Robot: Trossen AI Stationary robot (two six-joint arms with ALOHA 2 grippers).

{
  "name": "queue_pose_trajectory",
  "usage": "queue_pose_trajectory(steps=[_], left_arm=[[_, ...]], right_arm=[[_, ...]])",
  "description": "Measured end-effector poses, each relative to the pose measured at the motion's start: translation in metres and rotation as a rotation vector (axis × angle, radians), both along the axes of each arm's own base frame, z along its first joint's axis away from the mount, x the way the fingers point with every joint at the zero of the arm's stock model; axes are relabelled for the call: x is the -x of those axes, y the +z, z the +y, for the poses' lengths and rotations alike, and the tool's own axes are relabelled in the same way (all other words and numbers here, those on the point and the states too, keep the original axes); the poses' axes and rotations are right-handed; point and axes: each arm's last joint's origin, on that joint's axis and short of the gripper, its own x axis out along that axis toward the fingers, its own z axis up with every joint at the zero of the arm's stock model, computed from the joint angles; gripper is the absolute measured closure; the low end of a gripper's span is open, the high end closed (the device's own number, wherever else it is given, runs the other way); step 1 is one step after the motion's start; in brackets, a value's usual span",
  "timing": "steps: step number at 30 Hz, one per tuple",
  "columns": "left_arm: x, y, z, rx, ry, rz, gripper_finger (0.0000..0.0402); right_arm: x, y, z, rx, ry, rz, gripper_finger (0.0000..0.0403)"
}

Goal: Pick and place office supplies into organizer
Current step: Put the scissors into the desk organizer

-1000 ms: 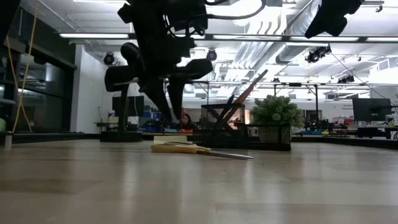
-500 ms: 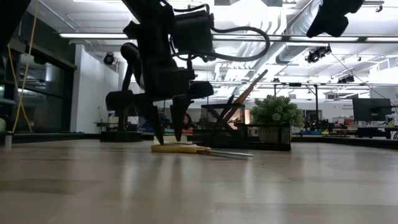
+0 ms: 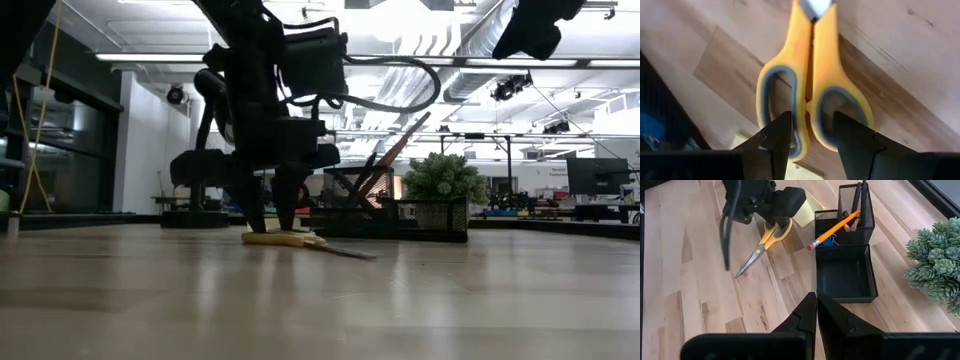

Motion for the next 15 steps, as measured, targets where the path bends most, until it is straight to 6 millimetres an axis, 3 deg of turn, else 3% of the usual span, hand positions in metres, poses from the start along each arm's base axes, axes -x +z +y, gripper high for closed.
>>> queue_pose_trajectory(steps=[3, 8, 15], left_arm=[[0.002, 0.0, 0.008, 0.05, 0.105, -0.007, 0.0266], [0.002, 0.0, 0.013, 0.076, 0.121, -0.007, 0.0272], [0.003, -0.001, 0.012, 0.093, 0.117, -0.001, 0.0328]], right_arm=[[0.0, 0.0, 0.0, 0.001, -0.002, -0.002, 0.0391], [0.0, 0.0, 0.0, 0.002, -0.003, -0.002, 0.0392], [0.0, 0.0, 0.0, 0.002, -0.003, -0.002, 0.0392]])
